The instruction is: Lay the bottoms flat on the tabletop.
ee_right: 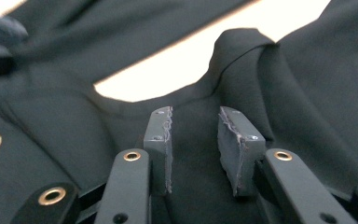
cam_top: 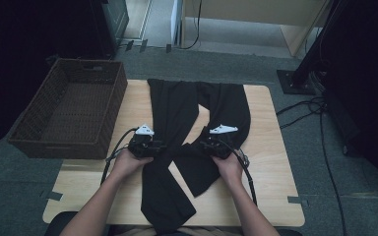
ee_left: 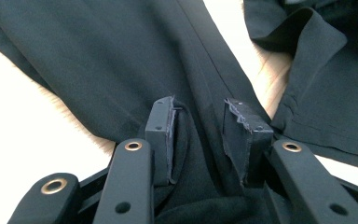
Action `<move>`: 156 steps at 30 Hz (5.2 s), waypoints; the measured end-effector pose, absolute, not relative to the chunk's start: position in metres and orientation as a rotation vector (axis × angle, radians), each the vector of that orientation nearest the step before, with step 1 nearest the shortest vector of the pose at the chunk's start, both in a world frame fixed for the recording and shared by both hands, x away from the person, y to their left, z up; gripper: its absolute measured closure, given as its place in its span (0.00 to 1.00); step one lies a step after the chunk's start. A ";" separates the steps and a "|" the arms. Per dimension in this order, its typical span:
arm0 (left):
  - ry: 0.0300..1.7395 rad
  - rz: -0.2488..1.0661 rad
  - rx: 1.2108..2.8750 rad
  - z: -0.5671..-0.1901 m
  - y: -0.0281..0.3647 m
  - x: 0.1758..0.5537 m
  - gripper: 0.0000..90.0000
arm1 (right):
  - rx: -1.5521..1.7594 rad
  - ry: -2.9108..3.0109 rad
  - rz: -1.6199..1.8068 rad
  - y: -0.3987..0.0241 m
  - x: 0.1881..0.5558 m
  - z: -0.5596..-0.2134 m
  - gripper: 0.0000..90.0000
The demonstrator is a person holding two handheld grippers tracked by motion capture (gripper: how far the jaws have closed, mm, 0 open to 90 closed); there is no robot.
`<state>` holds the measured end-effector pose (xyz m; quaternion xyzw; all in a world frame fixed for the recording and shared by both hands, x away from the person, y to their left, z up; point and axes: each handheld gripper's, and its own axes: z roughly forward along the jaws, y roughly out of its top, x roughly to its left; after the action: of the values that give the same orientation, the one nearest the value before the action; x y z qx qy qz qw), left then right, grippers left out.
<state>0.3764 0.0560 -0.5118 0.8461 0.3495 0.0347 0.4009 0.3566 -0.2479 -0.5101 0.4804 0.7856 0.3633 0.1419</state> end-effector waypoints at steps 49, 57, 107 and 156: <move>0.892 0.093 2.133 -0.513 0.057 0.378 0.71 | 1.491 1.972 1.087 -0.276 0.415 -0.506 0.43; 0.896 0.090 2.127 -0.512 0.058 0.375 0.69 | 1.443 2.046 0.972 -0.264 0.425 -0.522 0.47; 0.766 0.258 2.265 -0.510 0.040 0.362 0.89 | 1.357 2.106 1.016 -0.278 0.339 -0.522 0.96; 0.850 0.080 2.189 -0.505 0.034 0.343 0.72 | 1.303 2.093 0.962 -0.272 0.335 -0.522 0.96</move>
<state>0.3434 0.0340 -0.5046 0.8595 0.3338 0.0313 0.3859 0.3351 -0.2718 -0.5221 0.4774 0.7668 0.3523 0.2450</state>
